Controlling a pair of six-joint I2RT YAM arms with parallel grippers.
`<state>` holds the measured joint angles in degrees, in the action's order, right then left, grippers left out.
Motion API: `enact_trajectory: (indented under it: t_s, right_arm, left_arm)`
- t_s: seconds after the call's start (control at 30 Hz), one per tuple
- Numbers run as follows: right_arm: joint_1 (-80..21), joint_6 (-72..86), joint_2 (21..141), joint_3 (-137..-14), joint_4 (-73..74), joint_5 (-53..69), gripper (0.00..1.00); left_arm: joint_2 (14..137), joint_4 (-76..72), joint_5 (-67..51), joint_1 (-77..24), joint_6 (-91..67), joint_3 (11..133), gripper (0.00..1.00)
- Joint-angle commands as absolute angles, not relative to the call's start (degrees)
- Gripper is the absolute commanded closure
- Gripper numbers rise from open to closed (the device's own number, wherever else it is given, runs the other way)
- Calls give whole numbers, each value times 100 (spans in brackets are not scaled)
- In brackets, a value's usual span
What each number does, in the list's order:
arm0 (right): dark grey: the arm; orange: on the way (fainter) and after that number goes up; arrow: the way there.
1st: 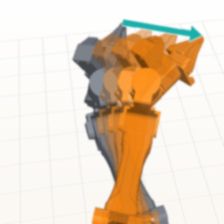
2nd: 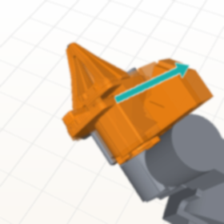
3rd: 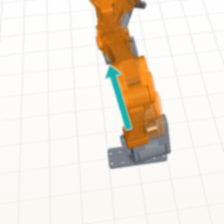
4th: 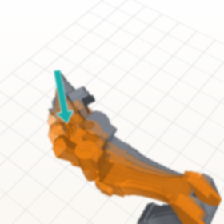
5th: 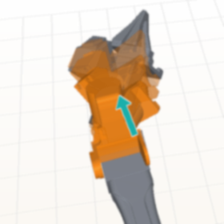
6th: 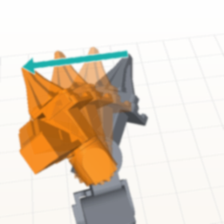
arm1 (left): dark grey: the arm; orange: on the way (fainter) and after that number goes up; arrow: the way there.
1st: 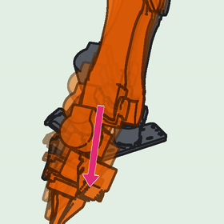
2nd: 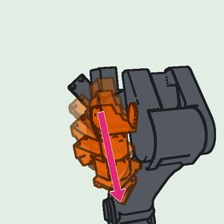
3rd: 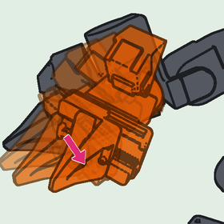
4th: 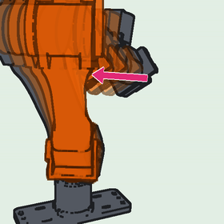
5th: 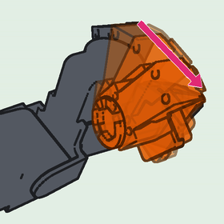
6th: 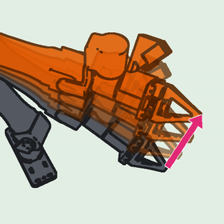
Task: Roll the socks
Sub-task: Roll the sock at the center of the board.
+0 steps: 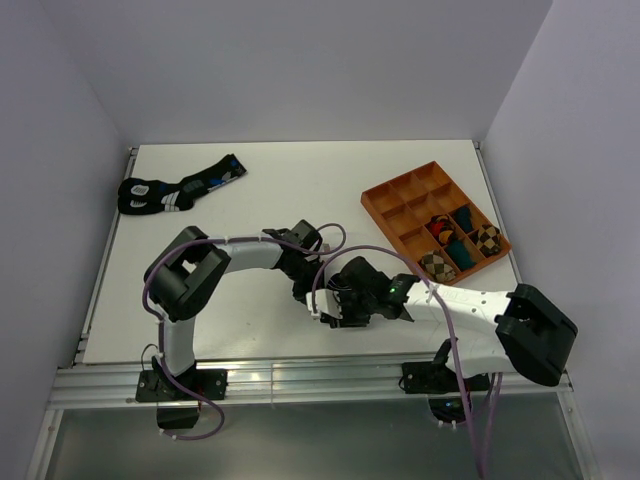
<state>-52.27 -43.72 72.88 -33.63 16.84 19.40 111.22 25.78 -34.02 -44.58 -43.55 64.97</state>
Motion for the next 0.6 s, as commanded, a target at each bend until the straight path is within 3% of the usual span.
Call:
enact_trajectory:
  t_s: [0.0, 0.3, 0.43, 0.57]
  right_arm:
    - [-5291, -4254, 7418, -3384, 1407, 1723, 57]
    - [-5326, -4192, 7550, -3287, 1309, 1661, 61]
    - [-5317, -4175, 7638, -3410, 1599, 1740, 80]
    - [-5291, -4175, 7515, -3331, 1714, 1837, 86]
  left_arm:
    - [11188, 2505, -3419, -4438, -4192, 6434, 100]
    - [11136, 2391, -3480, -4430, -4263, 6372, 100]
    - [11022, 2189, -3428, -4430, -4473, 6258, 96]
    - [10592, 1776, -3121, -4403, -4781, 6047, 84]
